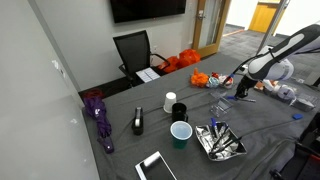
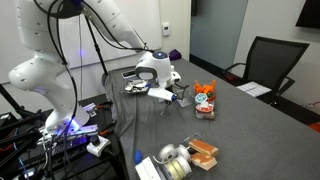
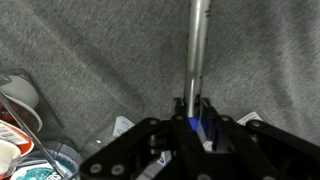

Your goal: Put the marker into the black cup

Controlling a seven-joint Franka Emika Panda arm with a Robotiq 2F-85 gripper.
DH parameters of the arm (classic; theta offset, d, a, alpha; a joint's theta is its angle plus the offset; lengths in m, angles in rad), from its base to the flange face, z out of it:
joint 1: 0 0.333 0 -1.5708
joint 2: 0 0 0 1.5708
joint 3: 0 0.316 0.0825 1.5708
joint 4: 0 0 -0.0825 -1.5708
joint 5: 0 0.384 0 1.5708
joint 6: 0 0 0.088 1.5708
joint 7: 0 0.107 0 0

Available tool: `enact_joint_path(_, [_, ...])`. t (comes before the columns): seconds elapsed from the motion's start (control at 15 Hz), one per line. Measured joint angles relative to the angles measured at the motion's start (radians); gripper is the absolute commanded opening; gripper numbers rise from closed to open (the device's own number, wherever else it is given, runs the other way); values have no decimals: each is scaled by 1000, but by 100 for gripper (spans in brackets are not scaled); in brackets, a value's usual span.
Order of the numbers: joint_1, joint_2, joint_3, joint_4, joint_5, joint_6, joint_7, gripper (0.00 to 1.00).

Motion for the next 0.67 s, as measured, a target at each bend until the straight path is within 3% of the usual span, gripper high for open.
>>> enact_joint_path(0.27, [11,-62,-27,-50,-18,-33,-7,5])
enact_joint_path(0.67, [62,-201,-84,-125,-32,-178,-12,5])
